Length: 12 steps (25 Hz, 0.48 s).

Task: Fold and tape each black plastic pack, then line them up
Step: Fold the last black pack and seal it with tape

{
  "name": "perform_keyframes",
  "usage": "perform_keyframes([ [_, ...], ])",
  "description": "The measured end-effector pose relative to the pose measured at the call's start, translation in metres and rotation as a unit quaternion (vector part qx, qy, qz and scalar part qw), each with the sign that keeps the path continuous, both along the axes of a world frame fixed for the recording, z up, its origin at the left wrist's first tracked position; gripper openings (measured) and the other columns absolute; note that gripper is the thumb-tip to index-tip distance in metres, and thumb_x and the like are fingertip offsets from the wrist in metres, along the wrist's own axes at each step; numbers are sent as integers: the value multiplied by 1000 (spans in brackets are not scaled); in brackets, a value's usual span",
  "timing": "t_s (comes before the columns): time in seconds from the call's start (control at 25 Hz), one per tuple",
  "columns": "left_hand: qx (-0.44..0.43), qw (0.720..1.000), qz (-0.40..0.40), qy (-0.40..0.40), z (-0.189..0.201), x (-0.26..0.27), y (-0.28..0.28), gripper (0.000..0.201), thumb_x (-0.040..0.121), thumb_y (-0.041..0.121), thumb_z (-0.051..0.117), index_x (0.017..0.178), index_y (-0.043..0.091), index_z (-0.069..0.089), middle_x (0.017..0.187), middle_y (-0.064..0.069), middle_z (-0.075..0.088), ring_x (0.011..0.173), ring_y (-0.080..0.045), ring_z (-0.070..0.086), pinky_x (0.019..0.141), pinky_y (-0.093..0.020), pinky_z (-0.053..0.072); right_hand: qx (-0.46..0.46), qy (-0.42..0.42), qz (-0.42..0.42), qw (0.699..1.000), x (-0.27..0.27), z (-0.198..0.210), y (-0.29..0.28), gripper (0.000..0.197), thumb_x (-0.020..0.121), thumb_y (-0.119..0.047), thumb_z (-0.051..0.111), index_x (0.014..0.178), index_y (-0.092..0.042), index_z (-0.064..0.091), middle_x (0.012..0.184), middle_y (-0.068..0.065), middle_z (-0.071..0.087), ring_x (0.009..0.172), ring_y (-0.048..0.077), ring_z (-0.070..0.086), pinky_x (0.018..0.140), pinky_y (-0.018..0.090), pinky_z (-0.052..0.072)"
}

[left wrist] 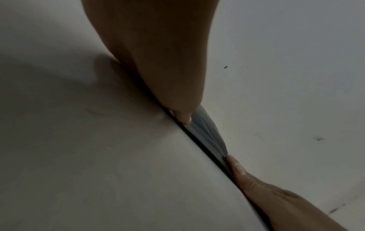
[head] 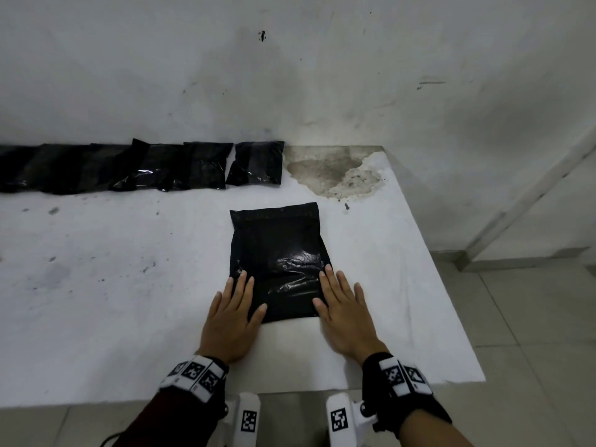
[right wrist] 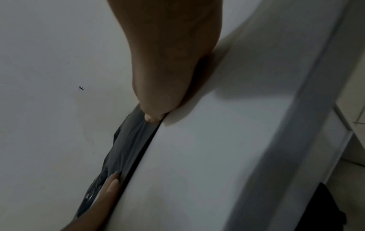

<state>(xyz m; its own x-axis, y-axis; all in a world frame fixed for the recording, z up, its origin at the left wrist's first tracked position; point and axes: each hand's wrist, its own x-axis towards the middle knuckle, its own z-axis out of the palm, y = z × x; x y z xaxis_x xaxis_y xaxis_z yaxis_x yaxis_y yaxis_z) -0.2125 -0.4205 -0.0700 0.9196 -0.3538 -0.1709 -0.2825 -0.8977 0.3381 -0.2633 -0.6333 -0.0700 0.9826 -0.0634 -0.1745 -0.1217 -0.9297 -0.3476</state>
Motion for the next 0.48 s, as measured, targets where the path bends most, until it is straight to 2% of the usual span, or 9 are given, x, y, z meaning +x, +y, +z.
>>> perform_keyframes([
  [0.12, 6, 1000, -9, -1, 1, 1, 3, 94, 67, 72, -12, 147, 23, -7, 154, 9, -13, 137, -4, -17, 111, -26, -10, -10, -5, 3, 1000, -2, 2, -1, 83, 76, -61, -19, 149, -24, -7, 148, -16, -23, 135, 2, -23, 111, 31, -16],
  [0.24, 8, 1000, -21, -13, -1, 0, 6, 103, 58, 81, -28, 142, 23, -15, 149, 12, -19, 135, -2, -19, 110, -24, -10, -24, -13, 7, 1000, -5, 0, 1, 83, 76, -60, -21, 149, -25, -7, 150, -16, -21, 138, 4, -22, 112, 32, -15],
  [0.28, 2, 1000, -23, -12, -2, 0, 7, 104, 58, 81, -27, 143, 23, -15, 149, 13, -19, 135, -2, -19, 110, -23, -10, -21, -14, 3, 1000, -5, -1, 1, 82, 76, -60, -20, 149, -25, -7, 151, -15, -21, 140, 5, -20, 112, 31, -15],
  [0.4, -59, 998, -13, 0, 5, 0, 11, 93, 71, 74, -3, 147, 21, -5, 151, 13, -17, 136, -2, -19, 110, -22, -11, 37, -28, -30, 998, -4, 3, 1, 80, 82, -65, -11, 149, -22, -8, 150, -14, -20, 143, 7, -15, 112, 28, -14],
  [0.48, -79, 997, -1, -27, 9, -5, 13, 83, 76, 68, 4, 146, 23, -1, 151, 13, -14, 139, -3, -17, 112, -24, -10, 62, -39, -41, 996, -5, 8, 3, 82, 82, -66, -5, 150, -21, -4, 153, -12, -17, 141, 4, -17, 113, 31, -13],
])
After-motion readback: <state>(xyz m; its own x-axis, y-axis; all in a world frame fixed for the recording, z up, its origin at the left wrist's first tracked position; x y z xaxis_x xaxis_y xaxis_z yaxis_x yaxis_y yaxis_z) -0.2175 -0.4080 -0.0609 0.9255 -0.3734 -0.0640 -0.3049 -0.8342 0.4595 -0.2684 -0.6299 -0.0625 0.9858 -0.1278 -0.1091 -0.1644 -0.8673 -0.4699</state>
